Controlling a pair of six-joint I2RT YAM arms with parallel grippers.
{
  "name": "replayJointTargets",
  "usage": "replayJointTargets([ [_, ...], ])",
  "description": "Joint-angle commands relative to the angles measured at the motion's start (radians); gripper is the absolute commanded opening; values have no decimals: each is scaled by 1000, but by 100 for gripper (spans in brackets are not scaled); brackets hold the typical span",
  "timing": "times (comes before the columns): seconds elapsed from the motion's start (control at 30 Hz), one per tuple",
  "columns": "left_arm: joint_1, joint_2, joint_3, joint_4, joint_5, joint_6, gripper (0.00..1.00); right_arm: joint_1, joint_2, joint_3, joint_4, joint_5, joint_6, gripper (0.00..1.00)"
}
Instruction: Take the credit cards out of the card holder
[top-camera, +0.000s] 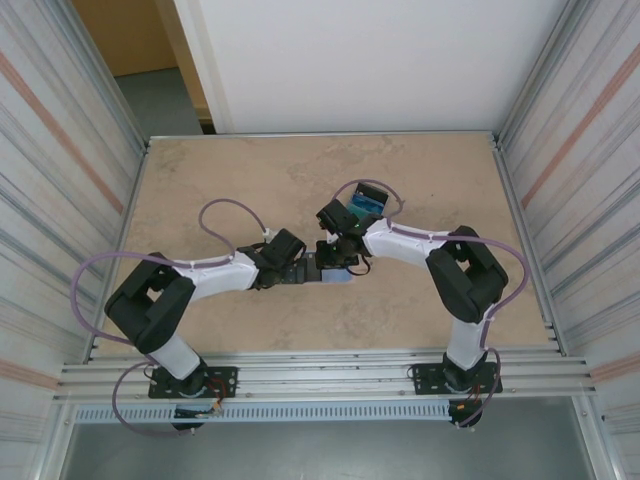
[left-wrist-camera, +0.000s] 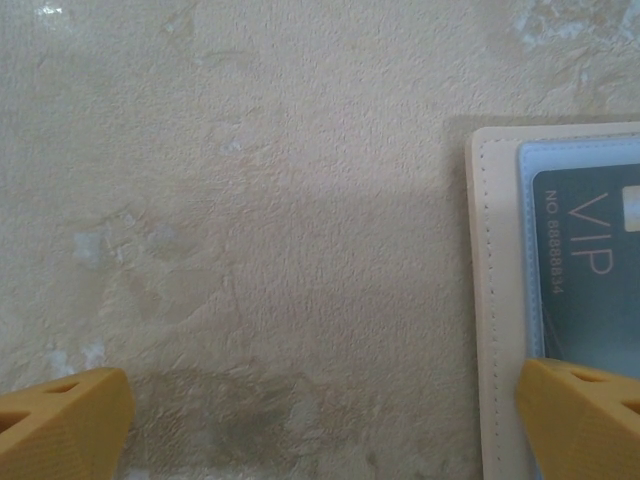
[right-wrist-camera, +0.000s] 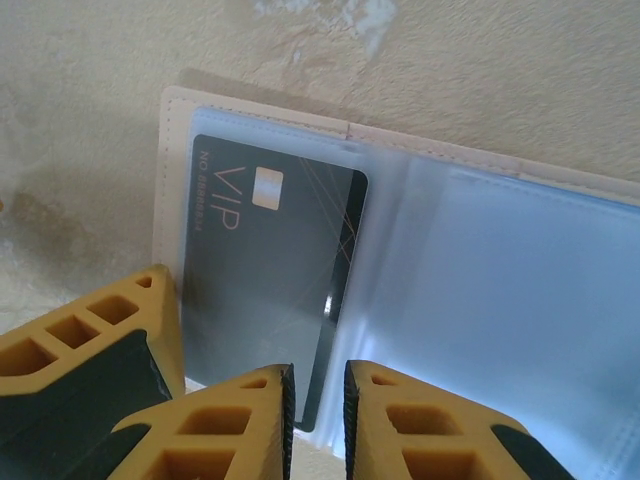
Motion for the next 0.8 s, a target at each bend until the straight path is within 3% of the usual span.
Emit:
replayJointTargets([
  [0.0,-2,16,21,-21,-9,7,99,-10,28,36,27,-56,27,23],
  [0.77,-3,9,19,-62,-29,1,99,-33,92,2,91,-112,69,32],
])
